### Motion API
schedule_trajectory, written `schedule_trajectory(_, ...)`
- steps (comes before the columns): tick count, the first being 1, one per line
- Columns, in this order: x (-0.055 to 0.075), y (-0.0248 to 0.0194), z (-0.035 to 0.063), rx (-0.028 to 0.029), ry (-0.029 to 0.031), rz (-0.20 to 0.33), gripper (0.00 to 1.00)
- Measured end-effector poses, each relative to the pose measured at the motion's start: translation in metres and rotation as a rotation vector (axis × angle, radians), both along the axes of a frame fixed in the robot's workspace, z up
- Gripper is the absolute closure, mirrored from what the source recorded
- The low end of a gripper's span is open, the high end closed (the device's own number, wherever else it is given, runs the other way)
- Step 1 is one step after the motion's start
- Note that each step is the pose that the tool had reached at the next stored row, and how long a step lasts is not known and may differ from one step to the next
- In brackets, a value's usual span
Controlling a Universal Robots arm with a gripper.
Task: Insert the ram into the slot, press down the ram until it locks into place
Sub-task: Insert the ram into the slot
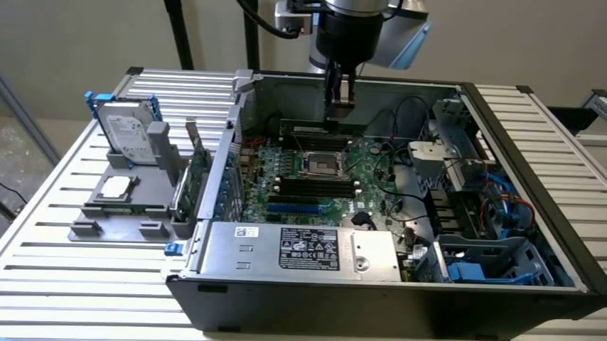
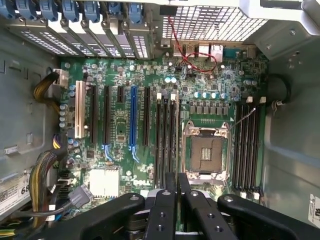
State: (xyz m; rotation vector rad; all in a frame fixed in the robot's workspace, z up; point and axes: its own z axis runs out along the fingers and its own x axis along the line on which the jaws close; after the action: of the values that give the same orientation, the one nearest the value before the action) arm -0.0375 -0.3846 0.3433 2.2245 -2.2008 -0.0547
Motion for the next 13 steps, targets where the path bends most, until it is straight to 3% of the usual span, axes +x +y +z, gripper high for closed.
schedule_trajectory(6, 0.0, -0.0002, -0.0109, 0.0001, -0.0014, -0.002, 0.87)
schedule_trajectory(13, 0.0, -0.0026, -0.0237, 0.0, -0.0081, -0.003, 0.87)
